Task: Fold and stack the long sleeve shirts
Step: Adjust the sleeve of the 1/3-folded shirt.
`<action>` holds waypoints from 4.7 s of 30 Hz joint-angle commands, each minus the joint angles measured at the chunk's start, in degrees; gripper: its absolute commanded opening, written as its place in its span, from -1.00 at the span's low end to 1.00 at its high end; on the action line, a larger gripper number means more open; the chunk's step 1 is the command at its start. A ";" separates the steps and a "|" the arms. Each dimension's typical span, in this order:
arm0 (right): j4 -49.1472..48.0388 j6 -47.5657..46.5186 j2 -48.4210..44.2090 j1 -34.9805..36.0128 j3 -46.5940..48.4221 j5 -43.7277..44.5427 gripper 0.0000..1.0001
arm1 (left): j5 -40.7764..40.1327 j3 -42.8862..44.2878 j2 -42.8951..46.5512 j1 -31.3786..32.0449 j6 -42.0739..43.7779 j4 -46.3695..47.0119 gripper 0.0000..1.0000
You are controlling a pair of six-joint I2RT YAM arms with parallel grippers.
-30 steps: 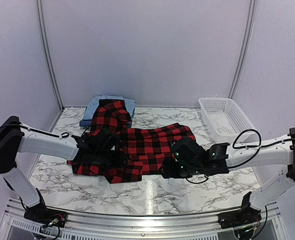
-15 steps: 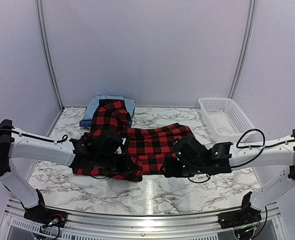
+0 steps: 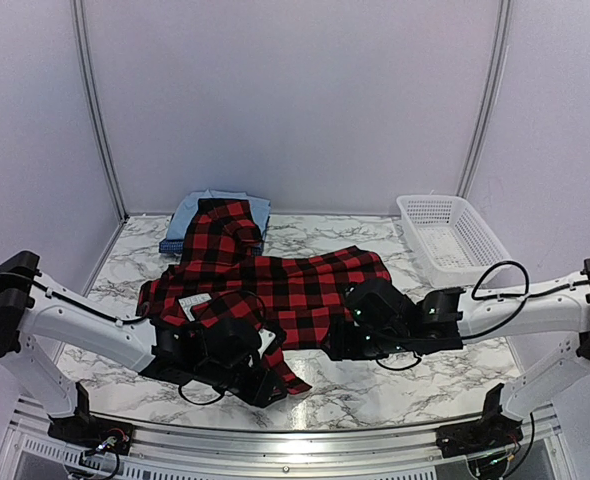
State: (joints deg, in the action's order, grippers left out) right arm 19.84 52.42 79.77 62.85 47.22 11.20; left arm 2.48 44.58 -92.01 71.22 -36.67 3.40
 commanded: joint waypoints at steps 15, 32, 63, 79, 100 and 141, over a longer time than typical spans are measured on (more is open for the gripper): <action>-2.12 6.46 10.68 11.58 1.94 0.09 0.11 | -15.18 -5.44 19.00 -5.21 -5.19 -9.30 0.41; 7.15 8.80 23.90 16.57 13.87 5.67 -0.26 | -17.14 -12.74 33.34 -18.02 -9.16 -19.32 0.41; 24.74 5.93 14.09 9.06 17.80 16.80 -1.00 | 5.86 -3.08 14.48 -48.43 -10.21 -10.74 0.41; 31.75 -4.77 13.93 2.09 33.01 21.50 -1.00 | 5.31 -9.13 11.40 -48.54 -26.76 1.12 0.40; 28.99 -17.26 16.32 -9.50 38.37 18.76 -1.00 | 2.99 -10.04 11.72 -48.53 -30.25 7.23 -1.00; 13.99 -22.01 19.20 -17.31 22.74 1.23 0.03 | -0.37 -14.57 29.37 -44.83 -12.84 -7.79 -0.37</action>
State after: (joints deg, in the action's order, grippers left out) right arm 39.44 27.14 101.51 43.55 72.40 17.63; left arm 2.70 27.62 -63.46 25.67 -52.18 -1.65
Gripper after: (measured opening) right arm 0.552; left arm 0.313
